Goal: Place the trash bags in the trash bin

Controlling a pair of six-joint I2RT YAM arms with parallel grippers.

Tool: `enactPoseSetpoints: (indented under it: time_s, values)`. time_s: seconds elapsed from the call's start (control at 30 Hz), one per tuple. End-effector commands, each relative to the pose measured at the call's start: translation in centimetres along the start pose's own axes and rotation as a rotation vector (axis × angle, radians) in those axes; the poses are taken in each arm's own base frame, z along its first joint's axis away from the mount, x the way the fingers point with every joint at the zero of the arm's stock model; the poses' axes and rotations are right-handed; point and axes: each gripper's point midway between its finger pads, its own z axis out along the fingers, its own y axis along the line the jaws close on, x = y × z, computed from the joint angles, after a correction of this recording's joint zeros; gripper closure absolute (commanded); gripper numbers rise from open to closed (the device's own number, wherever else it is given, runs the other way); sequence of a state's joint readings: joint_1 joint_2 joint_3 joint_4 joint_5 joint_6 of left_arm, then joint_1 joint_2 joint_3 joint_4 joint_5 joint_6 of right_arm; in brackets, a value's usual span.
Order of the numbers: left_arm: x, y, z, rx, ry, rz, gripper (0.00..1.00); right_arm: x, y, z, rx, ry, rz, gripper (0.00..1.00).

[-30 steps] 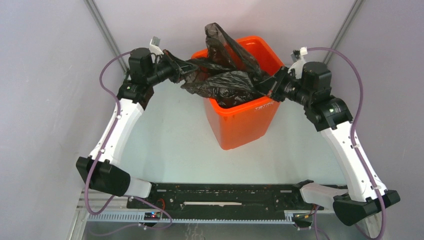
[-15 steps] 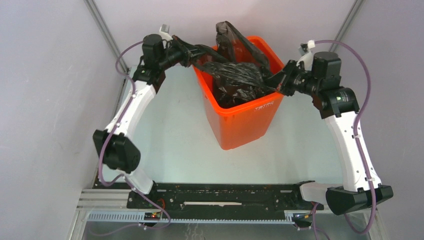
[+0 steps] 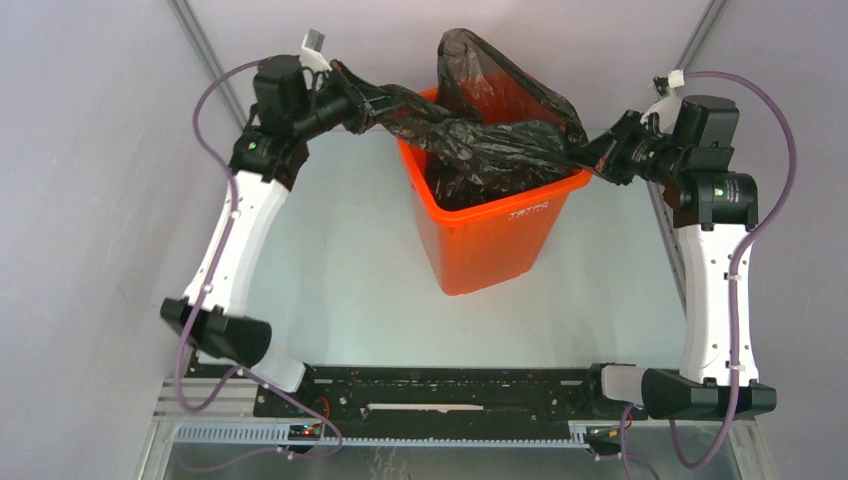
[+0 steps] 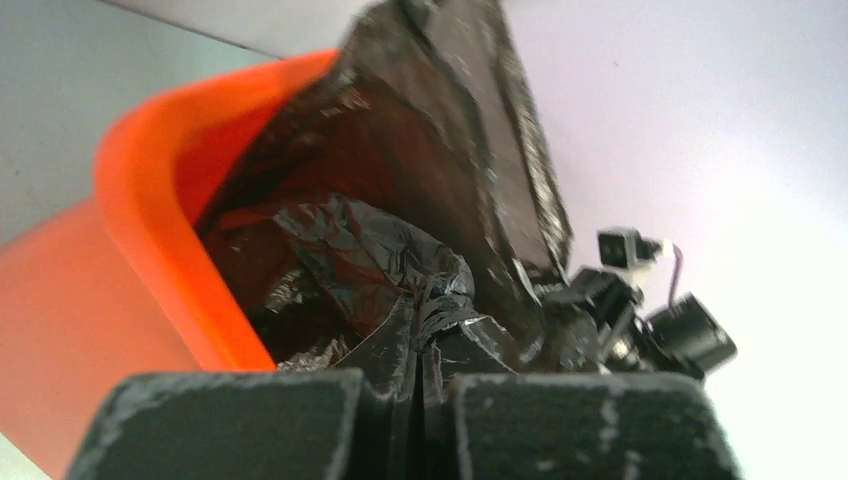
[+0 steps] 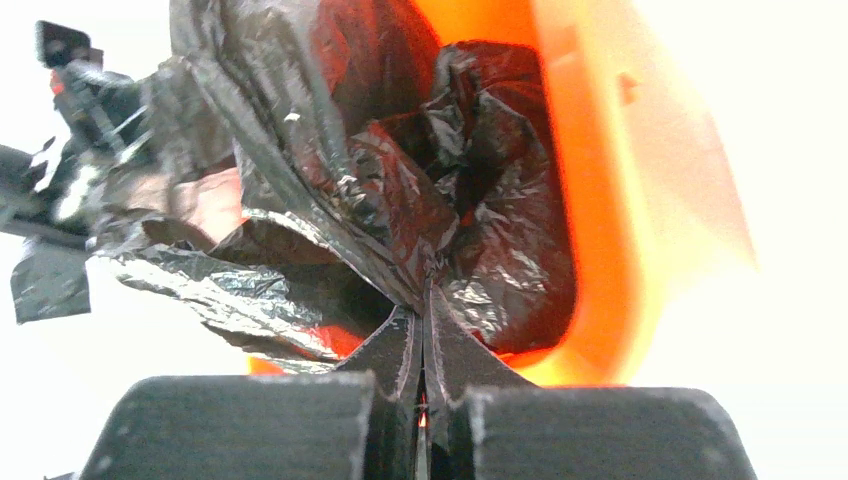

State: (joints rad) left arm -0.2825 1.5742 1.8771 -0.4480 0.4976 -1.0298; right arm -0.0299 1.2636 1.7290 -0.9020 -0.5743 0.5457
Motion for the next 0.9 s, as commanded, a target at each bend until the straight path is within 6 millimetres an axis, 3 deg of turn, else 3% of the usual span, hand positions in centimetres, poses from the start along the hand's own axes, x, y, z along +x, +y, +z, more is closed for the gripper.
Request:
enactPoseSetpoints:
  time_s: [0.0, 0.1, 0.2, 0.3, 0.47, 0.63, 0.73, 0.87]
  values:
    - [1.4, -4.2, -5.0, 0.058, -0.032, 0.093, 1.00, 0.1, 0.1, -0.6, -0.026, 0.045, -0.029, 1.00]
    - [1.5, -4.7, -7.4, 0.040, -0.084, 0.120, 1.00, 0.6, -1.3, -1.6, 0.107, 0.063, 0.003, 1.00]
    - [1.6, -3.5, -10.0, -0.027, -0.166, 0.116, 0.99, 0.6, -2.8, -3.7, 0.323, 0.083, -0.050, 1.00]
    - [3.0, -1.7, -10.5, -0.006, -0.191, 0.025, 0.98, 1.1, -3.7, -4.3, 0.395, 0.117, -0.034, 1.00]
    - [5.7, -2.2, -10.2, 0.120, -0.190, -0.052, 0.98, 1.6, -3.8, -4.2, 0.370, 0.114, -0.029, 0.95]
    - [7.7, -3.1, -11.2, 0.137, -0.195, -0.024, 0.89, 1.5, -1.3, -4.7, 0.252, 0.108, -0.023, 0.56]
    - [8.8, -1.7, -10.8, 0.108, -0.161, -0.048, 0.83, 2.3, -0.2, -4.8, 0.193, 0.133, -0.001, 0.38]
    - [10.0, -1.5, -10.2, 0.122, -0.108, -0.058, 0.80, 3.0, 0.5, -5.8, 0.174, 0.125, -0.002, 0.20]
